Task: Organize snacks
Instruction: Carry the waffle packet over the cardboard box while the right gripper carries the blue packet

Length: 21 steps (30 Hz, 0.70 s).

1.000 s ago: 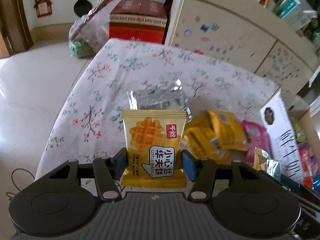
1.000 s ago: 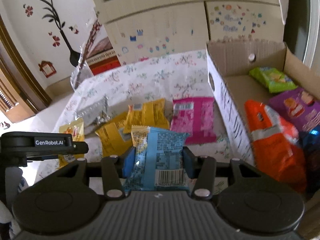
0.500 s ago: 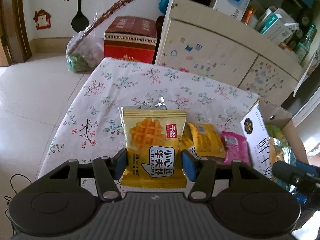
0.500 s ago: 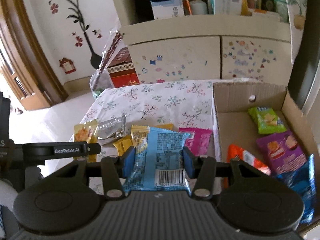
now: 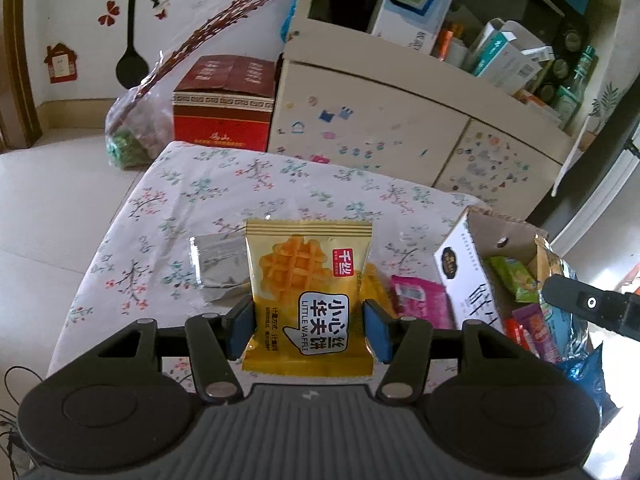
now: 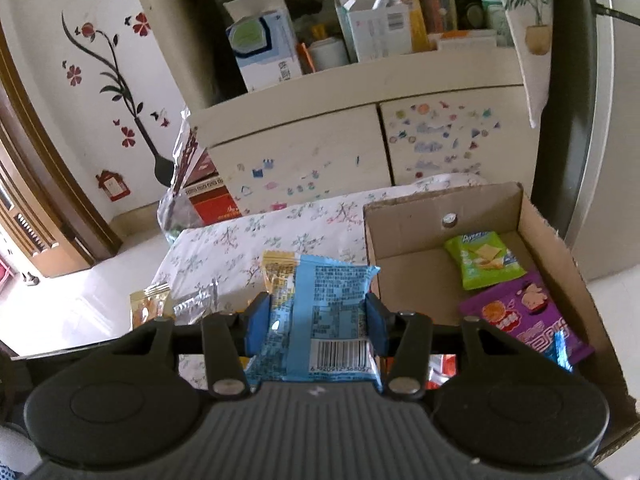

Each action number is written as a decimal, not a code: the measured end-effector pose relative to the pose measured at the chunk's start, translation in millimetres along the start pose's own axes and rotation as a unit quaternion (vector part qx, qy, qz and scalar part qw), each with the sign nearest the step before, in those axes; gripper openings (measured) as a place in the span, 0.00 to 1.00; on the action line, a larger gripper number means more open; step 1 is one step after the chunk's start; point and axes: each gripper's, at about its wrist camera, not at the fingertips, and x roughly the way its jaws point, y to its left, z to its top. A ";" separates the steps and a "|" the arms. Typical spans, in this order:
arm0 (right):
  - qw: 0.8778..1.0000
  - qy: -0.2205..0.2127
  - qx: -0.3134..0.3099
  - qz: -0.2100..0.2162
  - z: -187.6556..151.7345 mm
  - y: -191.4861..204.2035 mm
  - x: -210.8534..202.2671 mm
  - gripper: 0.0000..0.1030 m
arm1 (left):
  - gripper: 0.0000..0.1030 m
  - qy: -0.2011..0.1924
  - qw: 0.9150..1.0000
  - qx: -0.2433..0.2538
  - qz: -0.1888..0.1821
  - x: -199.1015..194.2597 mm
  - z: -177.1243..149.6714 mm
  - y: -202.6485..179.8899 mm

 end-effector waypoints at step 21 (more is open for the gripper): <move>0.992 -0.069 0.088 -0.058 25.5 -82.4 -38.7 0.48 | 0.61 -0.037 0.994 0.064 -0.081 -3.4 2.8 -75.7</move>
